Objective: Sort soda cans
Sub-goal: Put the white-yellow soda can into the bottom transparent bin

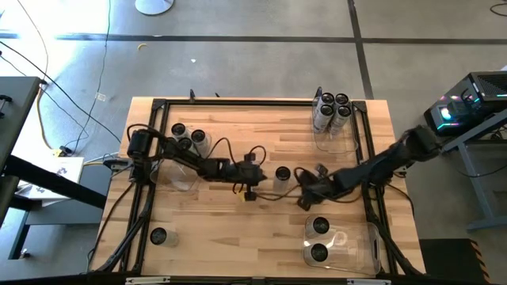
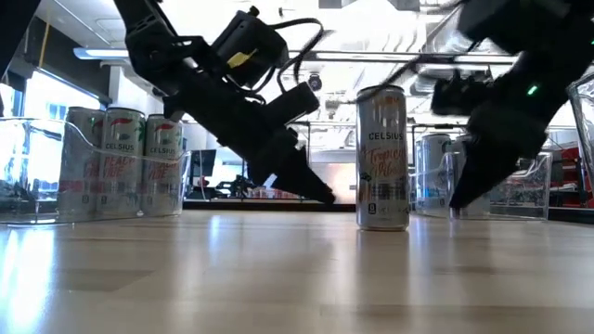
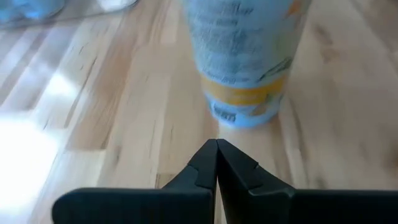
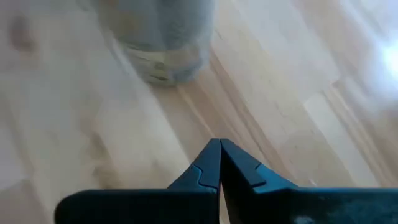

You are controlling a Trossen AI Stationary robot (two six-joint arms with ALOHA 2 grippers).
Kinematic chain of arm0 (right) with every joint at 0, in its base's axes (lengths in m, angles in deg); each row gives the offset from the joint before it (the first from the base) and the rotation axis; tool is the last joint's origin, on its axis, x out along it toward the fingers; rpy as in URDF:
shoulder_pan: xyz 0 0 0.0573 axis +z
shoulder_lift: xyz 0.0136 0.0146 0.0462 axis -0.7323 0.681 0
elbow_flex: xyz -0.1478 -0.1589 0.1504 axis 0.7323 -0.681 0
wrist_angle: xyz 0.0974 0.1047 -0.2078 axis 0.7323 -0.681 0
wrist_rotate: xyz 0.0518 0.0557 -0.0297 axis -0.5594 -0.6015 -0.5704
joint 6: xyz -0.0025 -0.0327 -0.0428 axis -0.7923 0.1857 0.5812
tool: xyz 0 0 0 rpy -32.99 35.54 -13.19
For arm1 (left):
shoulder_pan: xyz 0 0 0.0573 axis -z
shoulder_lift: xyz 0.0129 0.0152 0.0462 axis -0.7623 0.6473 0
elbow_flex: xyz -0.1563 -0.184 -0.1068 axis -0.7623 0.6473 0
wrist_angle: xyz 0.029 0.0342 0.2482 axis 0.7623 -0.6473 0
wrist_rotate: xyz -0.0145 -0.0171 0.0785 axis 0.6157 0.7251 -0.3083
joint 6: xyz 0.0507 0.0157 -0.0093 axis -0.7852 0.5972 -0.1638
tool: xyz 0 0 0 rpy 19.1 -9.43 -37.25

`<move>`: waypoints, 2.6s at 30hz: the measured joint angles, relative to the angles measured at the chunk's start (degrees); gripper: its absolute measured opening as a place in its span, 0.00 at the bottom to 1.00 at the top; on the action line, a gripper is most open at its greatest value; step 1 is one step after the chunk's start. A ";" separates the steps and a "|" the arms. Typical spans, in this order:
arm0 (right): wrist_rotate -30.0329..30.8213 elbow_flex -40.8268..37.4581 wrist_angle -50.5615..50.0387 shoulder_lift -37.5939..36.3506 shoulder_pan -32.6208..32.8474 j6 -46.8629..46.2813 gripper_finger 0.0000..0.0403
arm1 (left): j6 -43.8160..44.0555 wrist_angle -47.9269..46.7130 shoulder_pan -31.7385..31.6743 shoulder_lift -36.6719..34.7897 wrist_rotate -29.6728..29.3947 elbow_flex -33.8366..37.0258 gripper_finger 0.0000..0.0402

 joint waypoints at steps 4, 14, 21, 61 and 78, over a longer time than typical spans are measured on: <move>7.44 0.00 -3.62 -4.98 5.60 -3.72 0.00 | 1.39 -1.15 1.20 0.00 -5.34 0.00 0.00; 17.63 0.02 6.47 -13.48 8.96 5.52 0.28 | 2.49 -2.46 2.92 -0.64 -9.93 0.01 0.00; 7.61 0.02 23.91 -14.72 6.96 26.88 0.70 | 3.43 -6.05 4.92 -6.73 -14.62 2.00 0.00; -0.38 6.59 17.92 -10.11 -4.86 34.72 0.59 | 9.37 10.73 6.17 -14.53 -15.30 16.28 0.00; 27.55 42.91 -43.01 -13.85 34.93 -8.84 0.59 | 5.36 11.03 6.89 -14.51 -15.32 16.28 0.00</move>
